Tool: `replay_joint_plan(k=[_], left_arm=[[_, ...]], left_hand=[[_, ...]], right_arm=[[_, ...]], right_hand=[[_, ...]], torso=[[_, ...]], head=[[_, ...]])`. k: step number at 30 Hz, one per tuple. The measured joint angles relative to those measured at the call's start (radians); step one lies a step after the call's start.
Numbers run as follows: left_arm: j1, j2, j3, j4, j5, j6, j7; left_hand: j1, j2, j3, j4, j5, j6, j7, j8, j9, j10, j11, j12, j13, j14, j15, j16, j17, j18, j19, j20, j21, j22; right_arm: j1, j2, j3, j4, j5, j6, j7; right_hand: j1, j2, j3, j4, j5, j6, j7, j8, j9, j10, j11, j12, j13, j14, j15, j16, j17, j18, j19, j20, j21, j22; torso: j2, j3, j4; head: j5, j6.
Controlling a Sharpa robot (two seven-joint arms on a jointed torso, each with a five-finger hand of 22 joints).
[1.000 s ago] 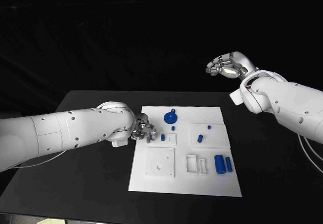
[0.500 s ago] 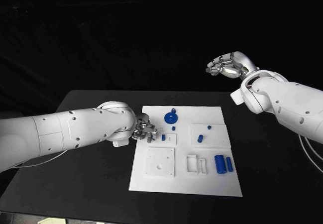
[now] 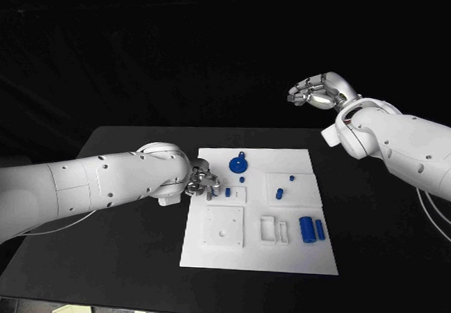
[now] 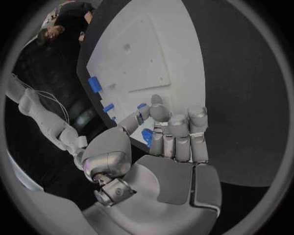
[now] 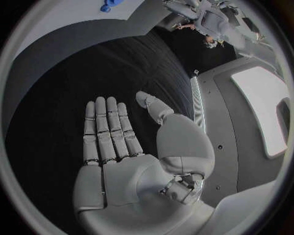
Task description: Assemble the parts on the task board
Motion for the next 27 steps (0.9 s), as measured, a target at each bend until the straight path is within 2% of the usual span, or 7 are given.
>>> replay_joint_plan(k=[10,27], left_arm=[[0.0,-0.001,0.0,-0.002,-0.004,0.002,0.003],[-0.001,0.0,0.0,-0.008,-0.012,0.007,0.01]], left_hand=[[0.0,0.0,0.0,0.0,0.0,0.0,0.0,0.0,0.001,0.0,0.0,0.0,0.0,0.0,0.0,0.0,0.0,0.009,0.0,0.0,0.0,0.0],[0.0,0.0,0.0,0.0,0.0,-0.002,0.002,-0.006,0.002,0.001,-0.001,0.0,0.0,0.0,0.0,0.0,0.0,0.009,0.0,0.0,0.0,0.0]], right_arm=[[0.0,0.0,0.0,0.0,0.0,0.002,0.0],[0.0,0.0,0.0,0.001,0.001,0.003,0.001]], right_hand=[[0.0,0.0,0.0,0.0,0.0,0.0,0.0,0.004,-0.001,0.004,0.004,-0.004,-0.001,0.0,0.0,0.0,-0.001,0.0,0.0,0.0,0.0,0.0],[0.0,0.0,-0.003,0.003,0.0,0.0,0.0,0.004,-0.002,0.007,0.0,-0.004,-0.004,0.004,0.004,0.0,-0.002,0.0,0.0,0.0,-0.004,0.0]], torso=[[0.0,-0.0007,0.0001],[0.0,-0.0007,0.0006]], head=[[-0.001,-0.004],[0.0,-0.006]])
